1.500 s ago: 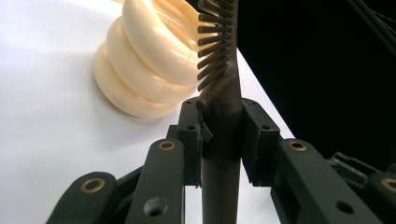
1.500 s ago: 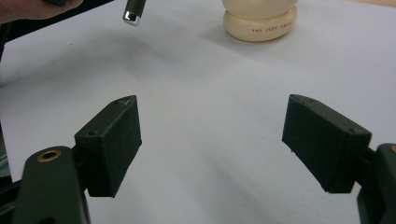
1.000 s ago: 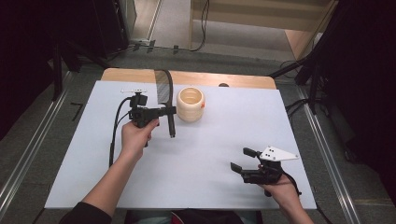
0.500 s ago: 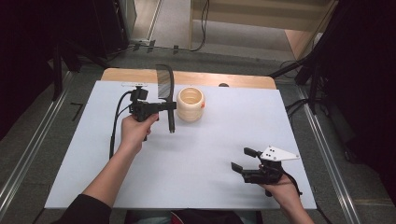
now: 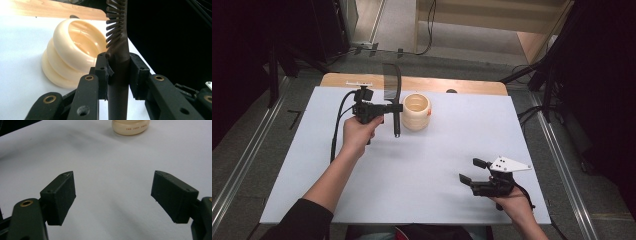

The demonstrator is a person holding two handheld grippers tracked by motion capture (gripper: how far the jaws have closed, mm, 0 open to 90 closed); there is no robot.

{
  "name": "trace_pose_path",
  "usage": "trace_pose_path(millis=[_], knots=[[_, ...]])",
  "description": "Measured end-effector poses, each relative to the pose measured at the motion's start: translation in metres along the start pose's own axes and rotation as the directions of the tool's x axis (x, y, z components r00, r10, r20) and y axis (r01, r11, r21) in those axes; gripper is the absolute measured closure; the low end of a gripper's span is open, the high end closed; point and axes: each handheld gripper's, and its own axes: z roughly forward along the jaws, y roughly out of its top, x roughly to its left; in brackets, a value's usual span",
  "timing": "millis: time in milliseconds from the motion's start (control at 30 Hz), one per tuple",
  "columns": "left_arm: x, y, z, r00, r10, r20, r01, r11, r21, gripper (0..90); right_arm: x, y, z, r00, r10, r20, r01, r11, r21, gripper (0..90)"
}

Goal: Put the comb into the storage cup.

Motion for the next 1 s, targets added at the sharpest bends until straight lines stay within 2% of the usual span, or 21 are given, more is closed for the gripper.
trace_pose_path(millis=[367,667,767,867,1000], knots=[[-0.006,0.023,0.004,0.9998,0.021,0.007,-0.021,0.9998,-0.002,72.5,-0.001,0.000,-0.001,1.0000,0.003,0.008,-0.003,1.000,0.002,17.8],[-0.006,0.034,0.008,0.9995,0.005,0.030,-0.004,0.9994,-0.034,72.5,-0.001,0.000,0.001,1.0000,0.007,0.001,-0.007,1.000,0.006,17.8],[-0.007,0.039,0.012,0.9998,0.014,0.014,-0.014,0.9996,-0.026,72.5,-0.001,0.000,0.001,1.0000,0.009,-0.002,-0.009,1.000,0.003,17.8],[-0.010,0.044,0.016,0.9995,0.030,0.010,-0.029,0.9991,-0.030,72.5,0.000,0.001,0.001,1.0000,0.003,0.004,-0.003,1.000,0.002,17.8],[-0.011,0.050,0.021,0.9994,0.031,0.014,-0.031,0.9991,-0.030,72.5,-0.001,0.001,0.000,0.9998,0.007,0.016,-0.006,1.000,-0.005,17.8]])
